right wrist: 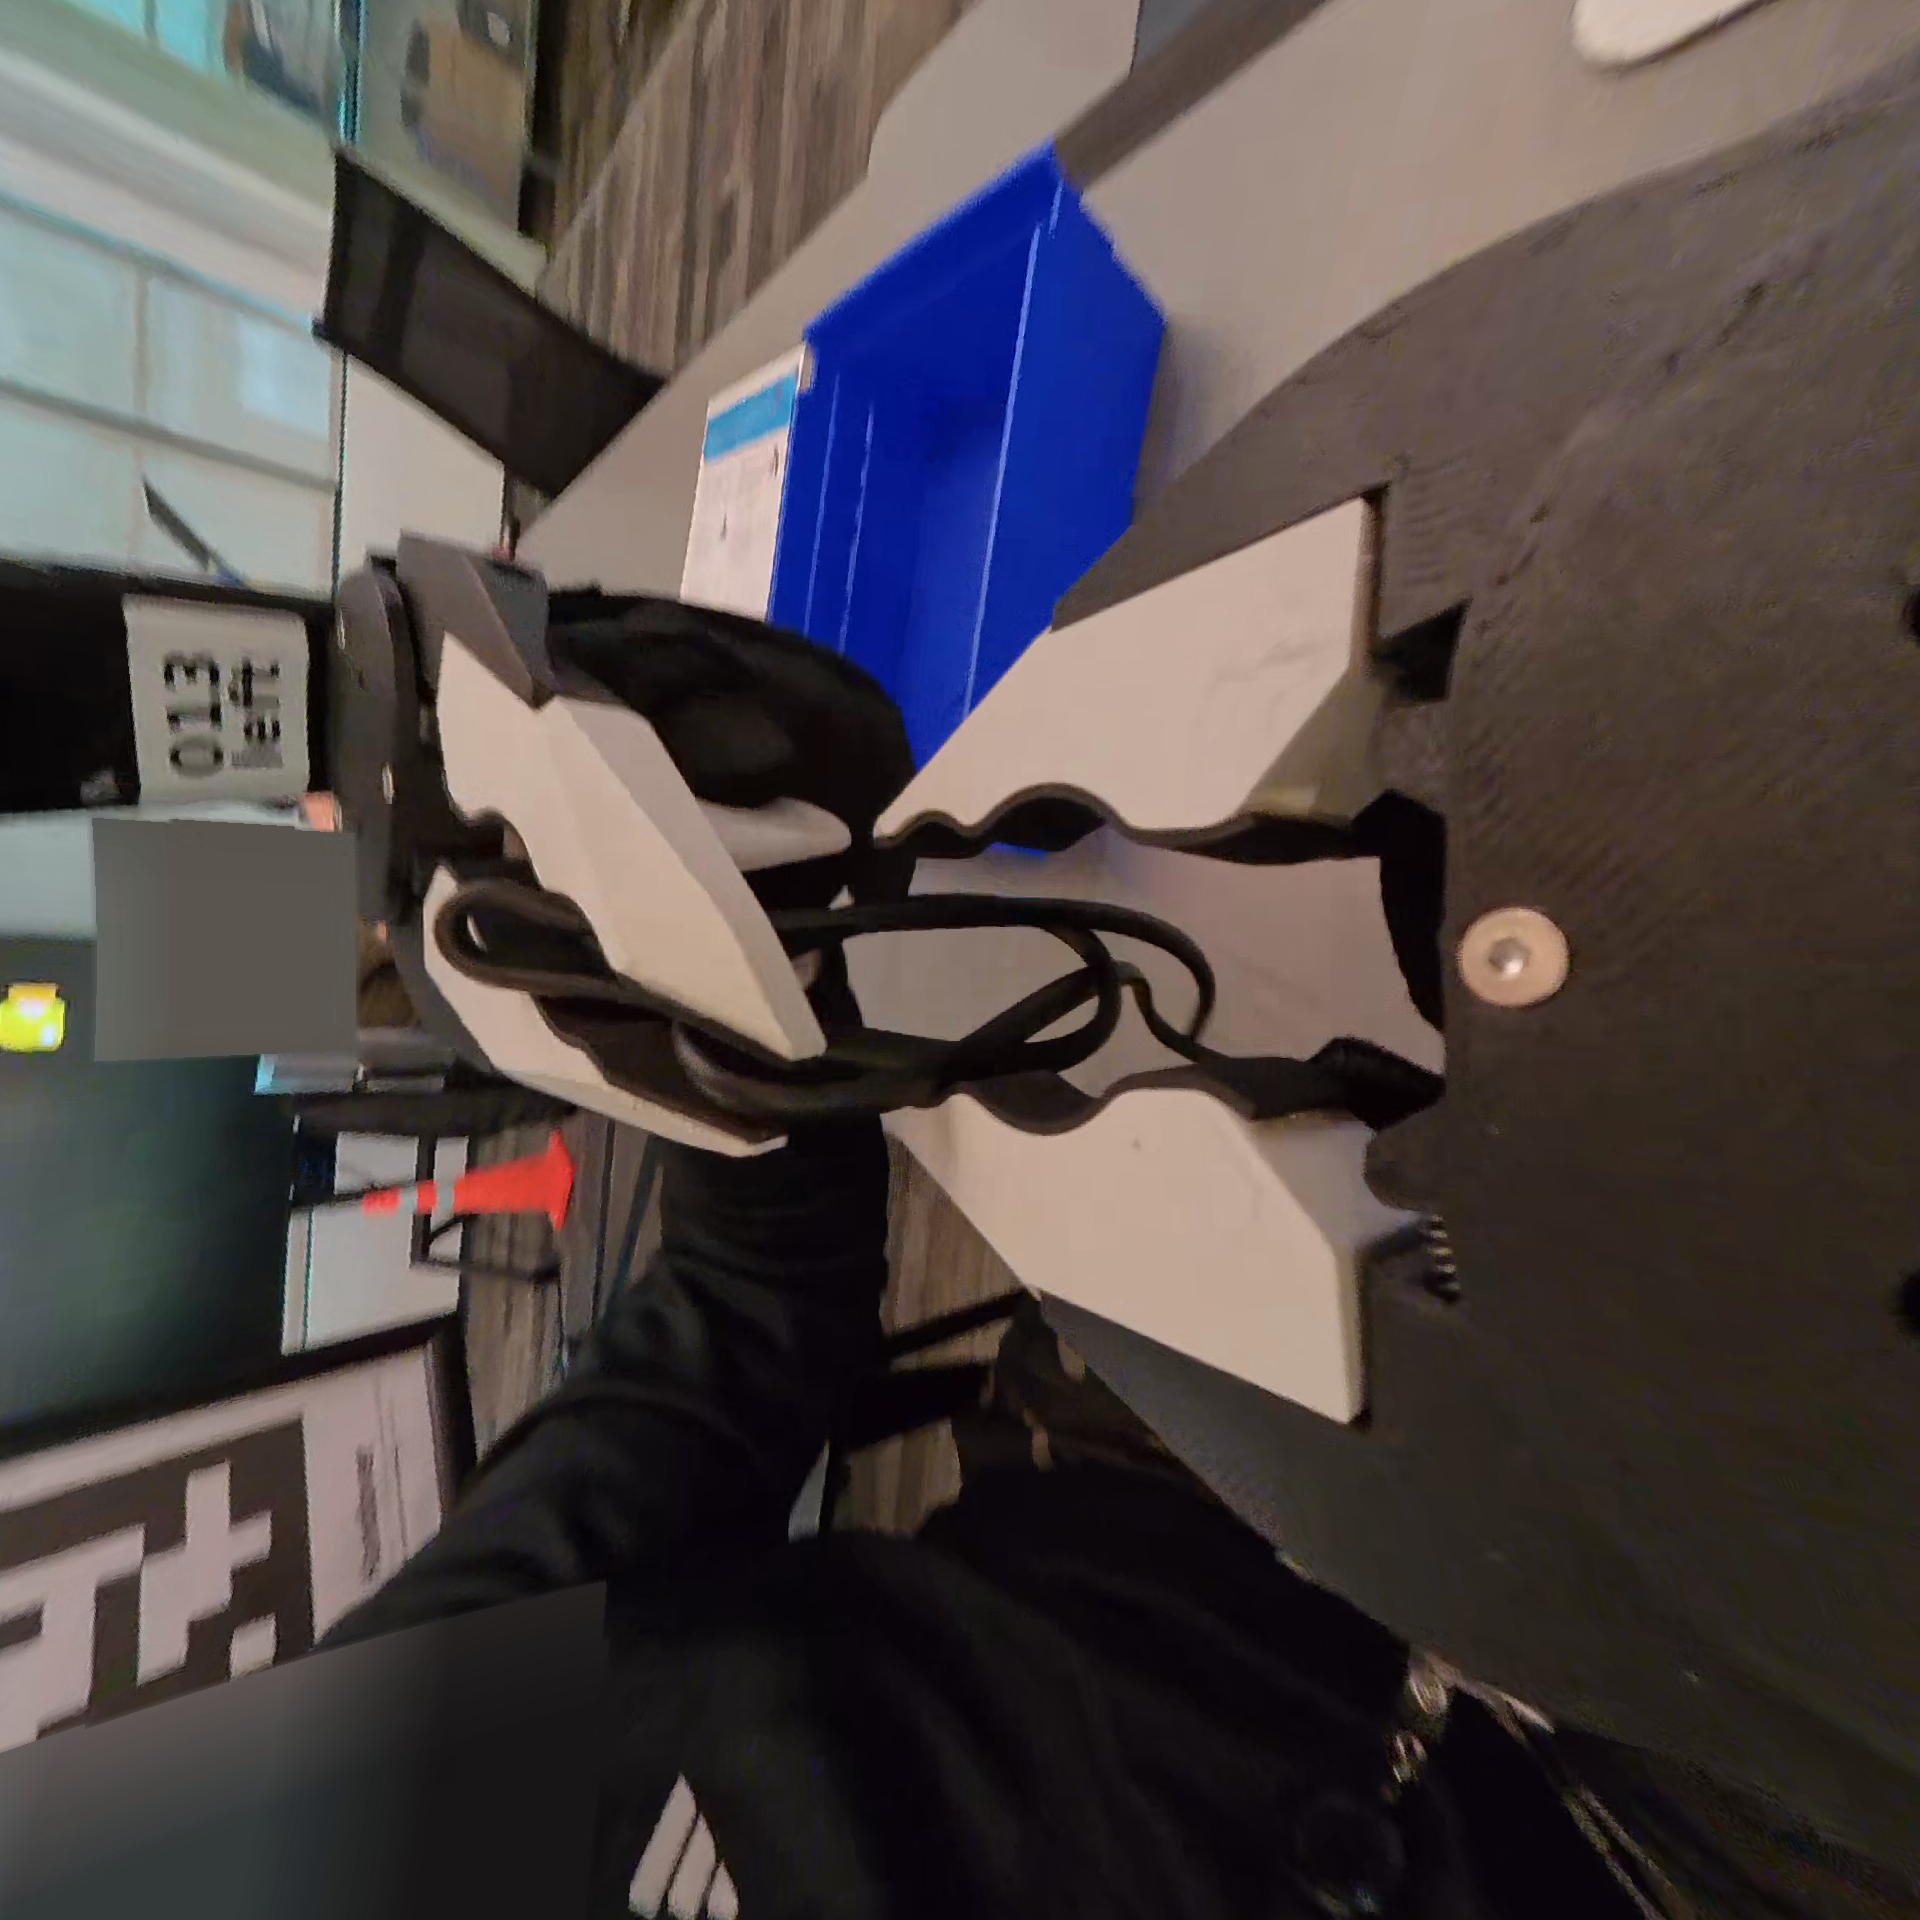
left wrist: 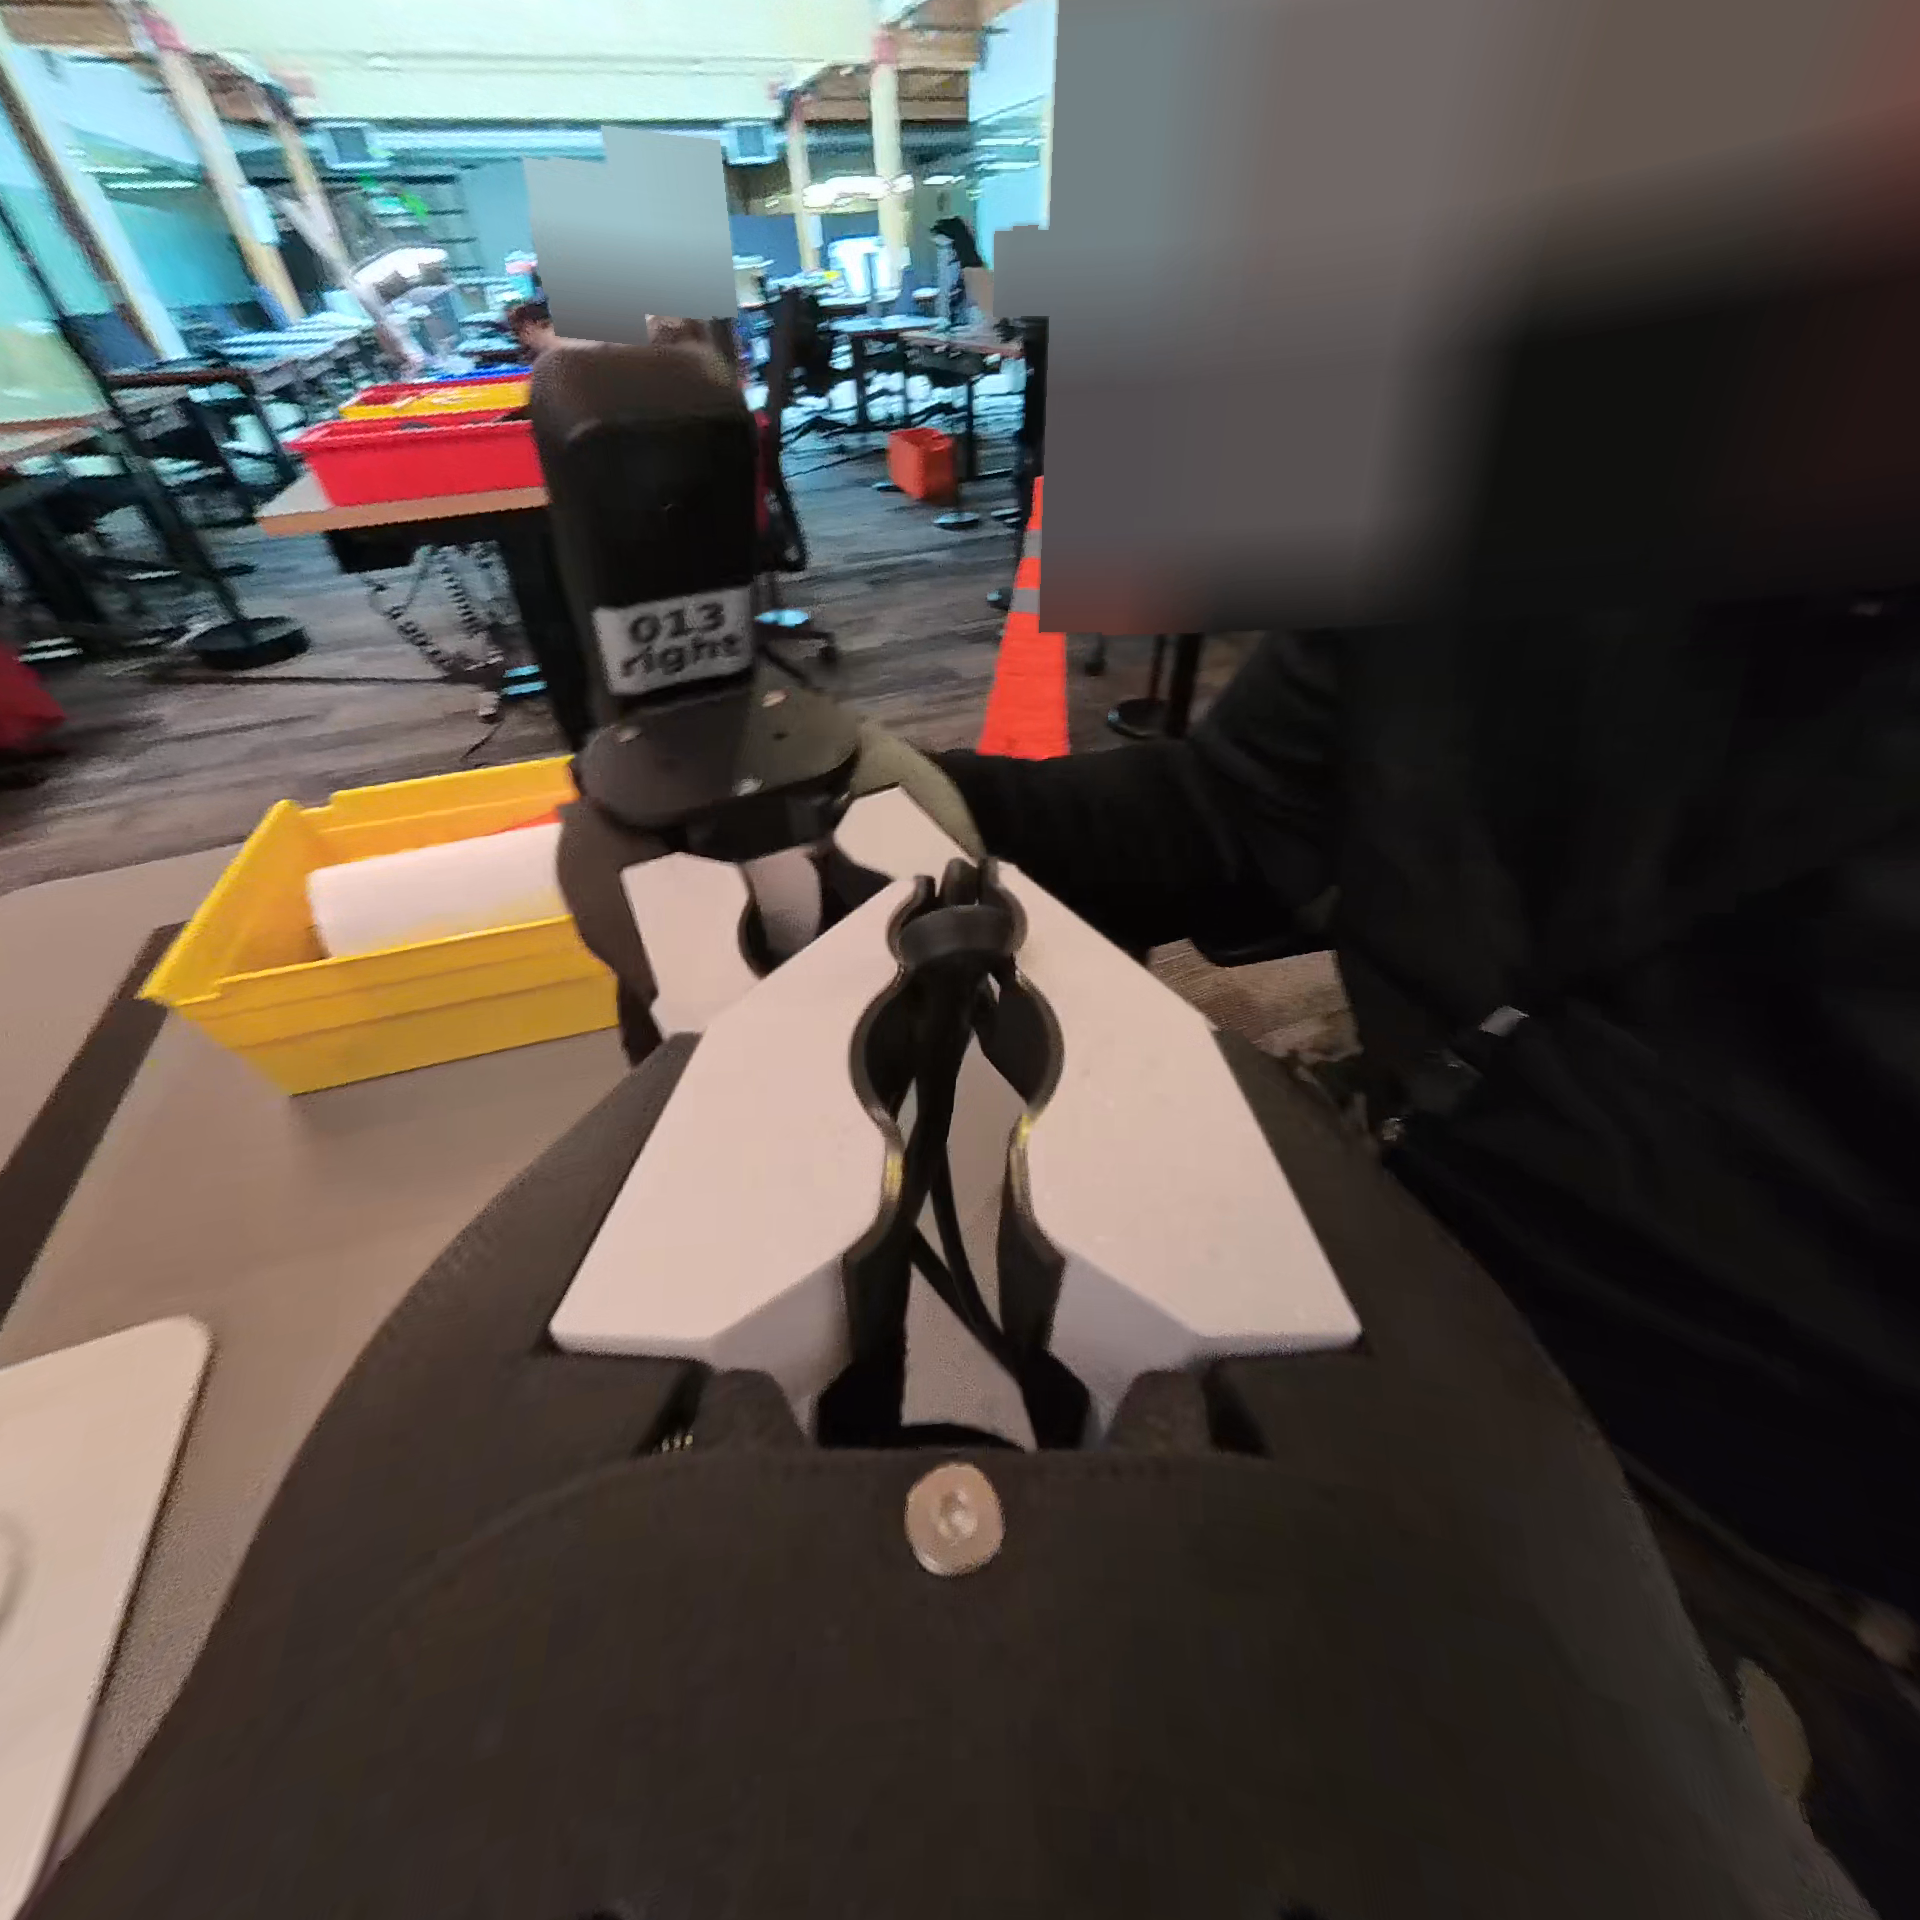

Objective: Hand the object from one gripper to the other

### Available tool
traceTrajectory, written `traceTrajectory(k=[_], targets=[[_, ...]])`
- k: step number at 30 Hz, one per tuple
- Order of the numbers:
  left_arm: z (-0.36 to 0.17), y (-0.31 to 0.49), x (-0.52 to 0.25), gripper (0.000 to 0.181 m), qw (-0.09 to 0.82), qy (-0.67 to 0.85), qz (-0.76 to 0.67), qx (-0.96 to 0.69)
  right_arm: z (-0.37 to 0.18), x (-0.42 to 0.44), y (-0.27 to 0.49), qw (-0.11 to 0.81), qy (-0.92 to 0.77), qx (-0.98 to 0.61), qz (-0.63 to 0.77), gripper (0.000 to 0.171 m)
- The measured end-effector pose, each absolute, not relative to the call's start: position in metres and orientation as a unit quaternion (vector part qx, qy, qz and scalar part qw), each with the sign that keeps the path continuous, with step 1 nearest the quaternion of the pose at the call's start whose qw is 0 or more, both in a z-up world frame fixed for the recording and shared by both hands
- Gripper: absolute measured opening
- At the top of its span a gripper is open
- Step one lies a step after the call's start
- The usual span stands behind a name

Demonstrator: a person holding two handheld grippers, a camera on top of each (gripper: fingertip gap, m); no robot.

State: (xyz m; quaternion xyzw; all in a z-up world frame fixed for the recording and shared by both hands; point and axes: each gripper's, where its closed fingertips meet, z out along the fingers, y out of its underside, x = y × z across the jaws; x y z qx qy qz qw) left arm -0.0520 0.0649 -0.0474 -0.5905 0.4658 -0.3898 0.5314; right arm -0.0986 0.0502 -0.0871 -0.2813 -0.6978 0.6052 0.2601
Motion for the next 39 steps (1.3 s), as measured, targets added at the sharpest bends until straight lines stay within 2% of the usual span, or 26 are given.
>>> traceTrajectory(k=[7,11,13,15,16,18,21,26,29,33,34,36,39], targets=[[-0.051,0.032,-0.04,0.006,0.479,0.516,-0.453,-0.547,-0.09,-0.08,0.013,0.171,-0.698,-0.205,0.665,0.029],[-0.052,0.032,-0.042,0.007,0.476,0.514,-0.457,-0.549,-0.092,-0.082,0.009,0.171,-0.7,-0.196,0.665,0.002],[-0.05,0.039,-0.046,0.009,0.488,0.499,-0.452,-0.556,-0.09,-0.088,0.014,0.185,-0.696,-0.207,0.663,0.001],[-0.045,0.054,-0.052,0.016,0.516,0.47,-0.432,-0.571,-0.086,-0.095,0.027,0.214,-0.684,-0.232,0.657,0.001],[-0.042,0.064,-0.057,0.025,0.533,0.451,-0.417,-0.581,-0.083,-0.1,0.036,0.23,-0.674,-0.249,0.656,0.001],[-0.031,0.081,-0.068,0.055,0.574,0.406,-0.4,-0.588,-0.076,-0.108,0.058,0.269,-0.648,-0.283,0.653,0.001],[-0.018,0.099,-0.089,0.073,0.619,0.339,-0.412,-0.576,-0.062,-0.113,0.091,0.328,-0.599,-0.323,0.655,0.001],[-0.06,0.129,-0.086,0.079,0.577,0.294,-0.432,-0.627,-0.039,-0.108,0.125,0.419,-0.549,-0.343,0.637,0.0],[-0.096,0.137,-0.062,0.074,0.527,0.314,-0.426,-0.665,-0.027,-0.104,0.132,0.443,-0.529,-0.345,0.636,0.0],[-0.132,0.13,-0.038,0.033,0.462,0.349,-0.439,-0.687,-0.013,-0.096,0.141,0.472,-0.504,-0.343,0.637,0.001],[-0.136,0.124,-0.033,0.028,0.445,0.361,-0.45,-0.685,-0.01,-0.093,0.145,0.486,-0.498,-0.344,0.631,0.0],[-0.136,0.115,-0.028,0.005,0.441,0.385,-0.456,-0.67,-0.007,-0.09,0.153,0.505,-0.496,-0.351,0.613,0.0],[-0.124,0.109,-0.027,0.0,0.448,0.397,-0.459,-0.657,-0.013,-0.09,0.166,0.535,-0.514,-0.373,0.558,0.0]])
